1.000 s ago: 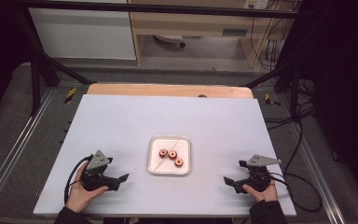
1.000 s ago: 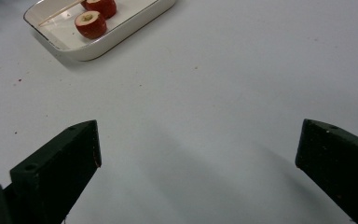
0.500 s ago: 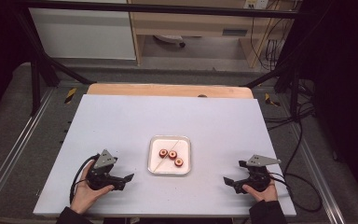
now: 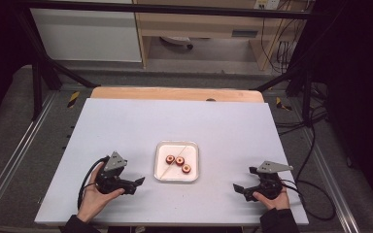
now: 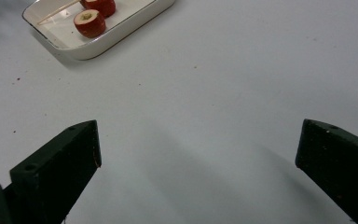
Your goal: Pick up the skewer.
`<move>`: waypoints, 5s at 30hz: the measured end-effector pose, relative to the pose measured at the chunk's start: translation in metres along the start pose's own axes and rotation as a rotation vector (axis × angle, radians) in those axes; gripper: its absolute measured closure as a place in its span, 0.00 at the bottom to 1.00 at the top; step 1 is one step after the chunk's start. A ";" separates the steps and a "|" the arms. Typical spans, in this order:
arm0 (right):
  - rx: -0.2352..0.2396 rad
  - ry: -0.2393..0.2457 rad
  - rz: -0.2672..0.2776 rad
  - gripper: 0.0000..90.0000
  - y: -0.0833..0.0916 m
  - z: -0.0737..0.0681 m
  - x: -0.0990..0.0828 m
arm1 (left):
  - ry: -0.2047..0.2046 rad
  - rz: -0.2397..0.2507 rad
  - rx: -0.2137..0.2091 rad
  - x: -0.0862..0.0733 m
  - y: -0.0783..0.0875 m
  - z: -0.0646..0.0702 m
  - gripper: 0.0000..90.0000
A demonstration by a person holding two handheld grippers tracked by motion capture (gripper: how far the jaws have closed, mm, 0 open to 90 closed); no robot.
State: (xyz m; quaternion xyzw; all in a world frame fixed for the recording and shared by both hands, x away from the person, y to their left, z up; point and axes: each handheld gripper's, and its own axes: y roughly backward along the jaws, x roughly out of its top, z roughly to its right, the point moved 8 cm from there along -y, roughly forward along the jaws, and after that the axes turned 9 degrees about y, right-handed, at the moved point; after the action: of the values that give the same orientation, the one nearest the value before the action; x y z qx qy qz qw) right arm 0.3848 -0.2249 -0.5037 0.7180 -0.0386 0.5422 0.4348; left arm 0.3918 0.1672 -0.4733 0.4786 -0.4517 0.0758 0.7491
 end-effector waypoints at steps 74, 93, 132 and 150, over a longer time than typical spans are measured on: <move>0.011 0.006 -0.013 0.01 -0.002 -0.001 -0.001 | -0.027 -0.182 0.004 0.030 -0.083 0.054 0.93; 0.012 0.012 -0.017 0.01 -0.003 -0.002 -0.001 | -0.047 -0.146 0.004 0.033 -0.075 0.055 0.98; -0.031 0.222 -0.088 0.03 -0.019 -0.032 0.023 | -0.188 -0.176 -0.112 0.038 -0.060 0.105 0.98; -0.089 0.530 -0.164 0.08 -0.027 -0.053 0.046 | -0.289 -0.266 -0.109 0.045 -0.069 0.124 0.98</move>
State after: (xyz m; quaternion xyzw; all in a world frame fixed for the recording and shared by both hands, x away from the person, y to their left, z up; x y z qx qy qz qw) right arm 0.3786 -0.1533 -0.4803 0.5318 0.1111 0.6718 0.5034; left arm 0.3805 0.0185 -0.4683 0.4989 -0.4905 -0.1178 0.7047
